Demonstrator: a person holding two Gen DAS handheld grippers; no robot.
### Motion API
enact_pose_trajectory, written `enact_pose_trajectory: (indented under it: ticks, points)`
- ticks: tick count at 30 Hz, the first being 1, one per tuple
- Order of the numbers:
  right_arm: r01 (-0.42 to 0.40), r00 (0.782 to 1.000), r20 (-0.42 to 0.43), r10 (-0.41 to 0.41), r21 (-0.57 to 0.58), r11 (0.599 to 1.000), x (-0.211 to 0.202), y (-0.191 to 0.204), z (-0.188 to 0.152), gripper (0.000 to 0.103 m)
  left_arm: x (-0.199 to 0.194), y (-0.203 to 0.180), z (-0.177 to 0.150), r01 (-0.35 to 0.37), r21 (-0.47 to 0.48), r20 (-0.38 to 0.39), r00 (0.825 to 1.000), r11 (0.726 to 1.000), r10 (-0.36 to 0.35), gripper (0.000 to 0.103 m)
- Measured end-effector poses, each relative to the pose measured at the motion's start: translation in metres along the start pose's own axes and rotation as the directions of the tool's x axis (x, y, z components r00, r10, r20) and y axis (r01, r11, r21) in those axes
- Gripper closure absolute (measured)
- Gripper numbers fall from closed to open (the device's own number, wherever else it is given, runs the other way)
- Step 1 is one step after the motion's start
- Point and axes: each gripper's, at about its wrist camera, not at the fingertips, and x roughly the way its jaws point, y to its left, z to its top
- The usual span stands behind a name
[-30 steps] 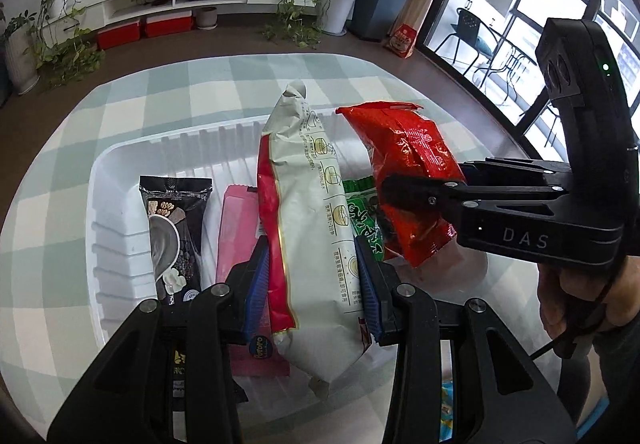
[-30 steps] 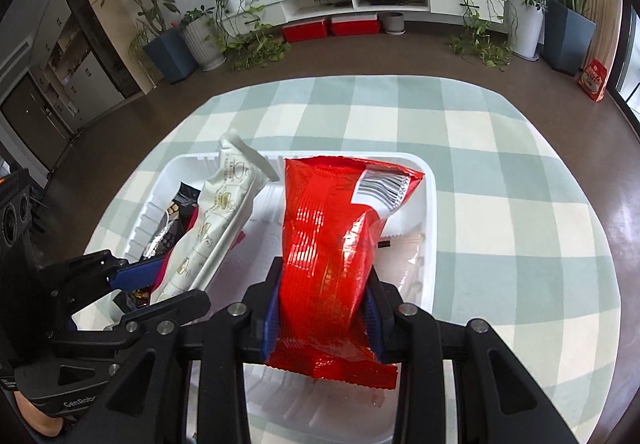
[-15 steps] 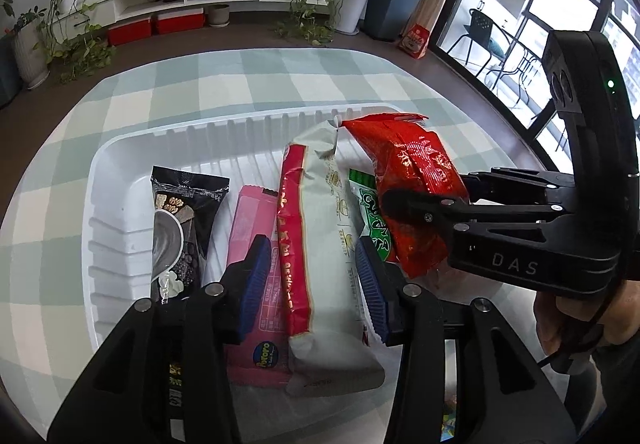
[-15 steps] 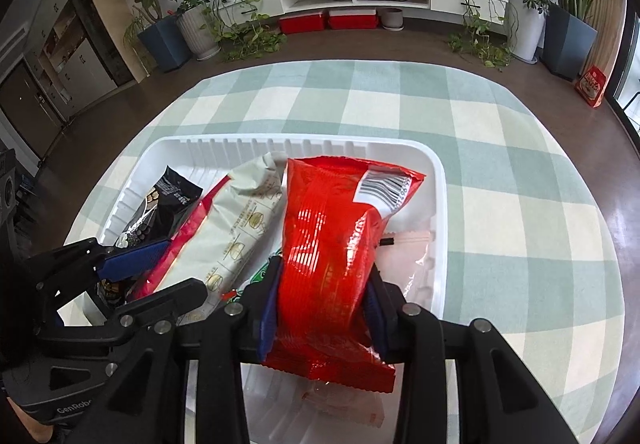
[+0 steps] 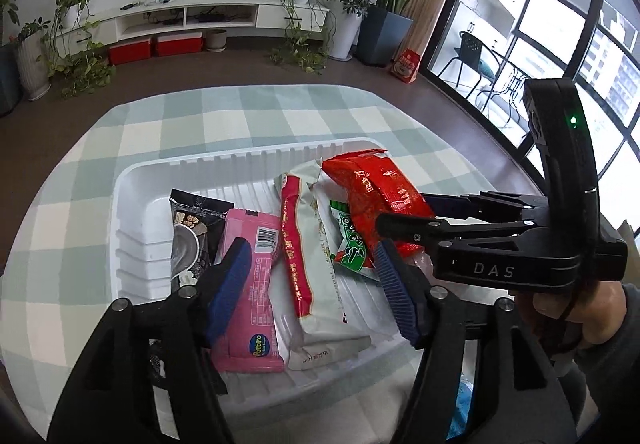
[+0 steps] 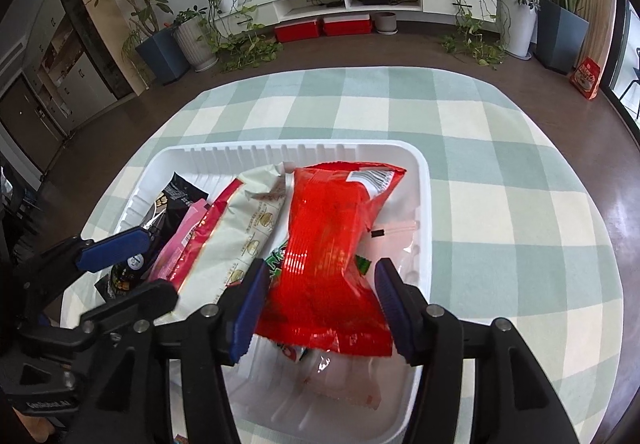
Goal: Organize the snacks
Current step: 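Open both tools and withdraw them back over the snack pile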
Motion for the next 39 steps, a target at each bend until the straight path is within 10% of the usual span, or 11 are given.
enact_pose_trajectory:
  ticks: [7,17,29,39]
  points:
    - [-0.018,0.998,0.067,0.015,0.041,0.999,-0.049,-0.005,-0.017,0.026,-0.077,-0.006,-0.012,0.019,0.010,0.118,0.993,1.000,-0.020,0.003]
    - [-0.106,0.970,0.233,0.074,0.128,0.986,-0.143,-0.016,-0.097,0.011,-0.187,0.004,-0.092,-0.031,-0.022,0.245,0.969,0.999,0.035,0.000]
    - [-0.124,0.984,0.161,0.081,0.281,0.952,-0.149,-0.007,-0.220,0.010,-0.176,-0.018,-0.223,0.021,-0.092,0.072,0.997,0.996,-0.015,0.000]
    - [-0.130,0.989,0.105,0.104,0.274,0.953,-0.137,0.020,-0.252,0.013,-0.152,-0.060,-0.239,0.036,-0.064,-0.025,0.999,0.997,-0.038,0.000]
